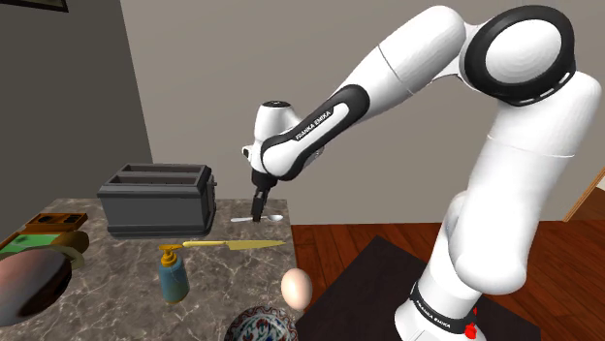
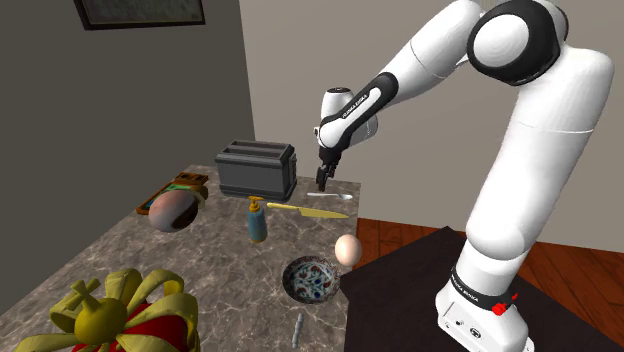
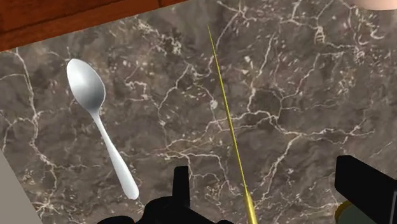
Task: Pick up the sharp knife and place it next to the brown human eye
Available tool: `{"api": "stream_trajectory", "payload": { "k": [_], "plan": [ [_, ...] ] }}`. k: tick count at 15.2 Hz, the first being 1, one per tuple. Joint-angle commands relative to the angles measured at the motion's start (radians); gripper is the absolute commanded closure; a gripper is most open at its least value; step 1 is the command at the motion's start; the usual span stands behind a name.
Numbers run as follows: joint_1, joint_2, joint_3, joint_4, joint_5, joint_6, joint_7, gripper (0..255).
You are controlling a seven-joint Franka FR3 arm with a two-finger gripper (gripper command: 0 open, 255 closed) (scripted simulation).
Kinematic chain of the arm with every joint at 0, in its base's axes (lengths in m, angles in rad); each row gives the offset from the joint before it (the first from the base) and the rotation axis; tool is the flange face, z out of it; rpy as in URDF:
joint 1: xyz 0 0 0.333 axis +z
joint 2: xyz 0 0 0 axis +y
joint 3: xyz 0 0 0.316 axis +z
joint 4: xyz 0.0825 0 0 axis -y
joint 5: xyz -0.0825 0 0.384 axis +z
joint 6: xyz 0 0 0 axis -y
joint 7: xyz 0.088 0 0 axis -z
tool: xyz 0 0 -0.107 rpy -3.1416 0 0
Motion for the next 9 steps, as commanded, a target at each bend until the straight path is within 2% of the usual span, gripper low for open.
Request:
{"api": "stream_trajectory", "payload": {
  "k": [1,7,9],
  "plan": [
    [0.006,0.084,0.006,0.04,-0.013,0.043,-0.029,0],
    [0.038,0.306,0.023,0.154,-0.081,0.146,-0.071,0],
    [0.043,0.336,0.022,0.167,-0.089,0.163,-0.072,0]
  ]
}}
